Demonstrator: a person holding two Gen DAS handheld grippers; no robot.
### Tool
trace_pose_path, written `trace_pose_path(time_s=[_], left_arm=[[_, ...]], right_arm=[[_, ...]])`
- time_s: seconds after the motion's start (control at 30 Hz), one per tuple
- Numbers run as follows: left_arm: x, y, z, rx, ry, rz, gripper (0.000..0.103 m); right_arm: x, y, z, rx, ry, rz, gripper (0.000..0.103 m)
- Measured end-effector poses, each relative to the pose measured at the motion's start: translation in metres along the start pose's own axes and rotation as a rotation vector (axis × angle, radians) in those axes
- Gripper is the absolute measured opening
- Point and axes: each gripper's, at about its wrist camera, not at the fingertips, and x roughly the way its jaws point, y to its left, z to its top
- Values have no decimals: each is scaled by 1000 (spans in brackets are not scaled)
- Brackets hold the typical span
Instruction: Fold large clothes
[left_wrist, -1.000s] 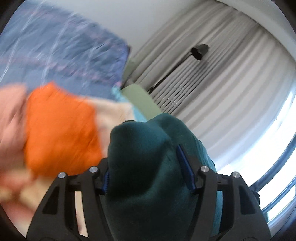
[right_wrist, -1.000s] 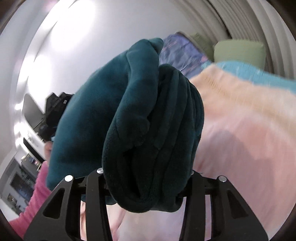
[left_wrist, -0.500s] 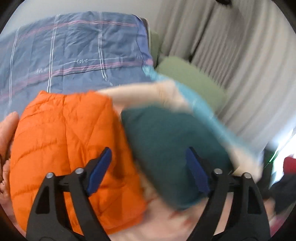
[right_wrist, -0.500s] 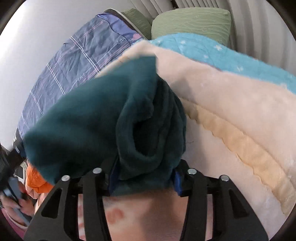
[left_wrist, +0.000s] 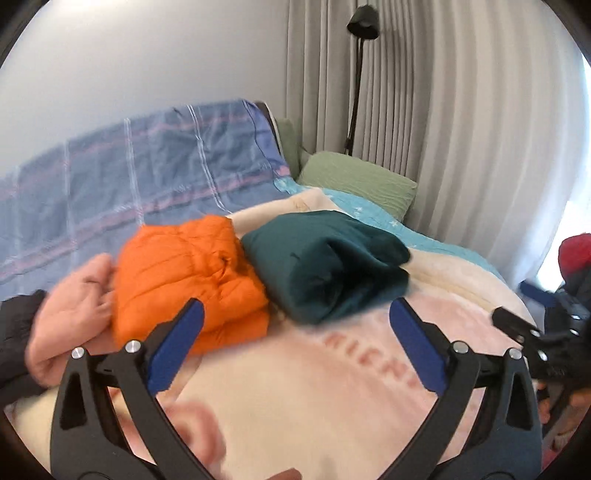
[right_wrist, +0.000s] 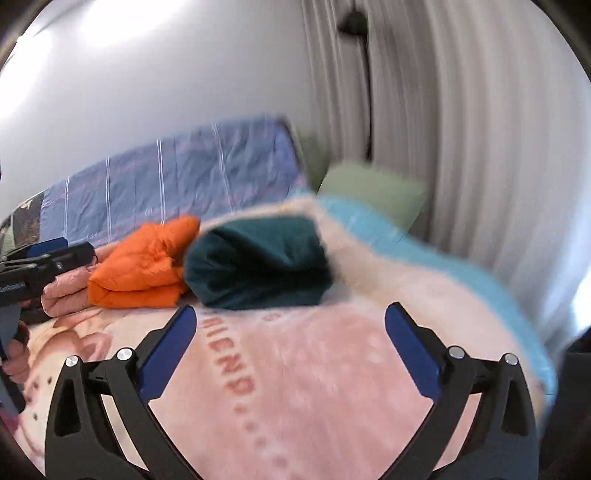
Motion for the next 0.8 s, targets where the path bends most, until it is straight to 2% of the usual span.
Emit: trace_pose_path(time_s=[0.07, 0.13, 0.33, 0.5, 0.8], left_arm=[[-39, -14, -15, 12, -5, 15, 101], [-72, -27, -31, 31, -7, 60, 101], [-145, -46, -65, 85, -57, 90, 101], [-183, -41, -81, 59, -68, 78, 101], [-231, -33, -103, 43, -100, 98, 101]], right_arm=[[-39, 5, -9, 20, -57, -29, 102], [-70, 6, -18, 63, -61, -8, 102], [-123, 24, -31, 25, -69, -38, 102], [-152, 42, -38, 22, -73, -18, 102], [-175, 61, -43, 31, -56, -13, 102]])
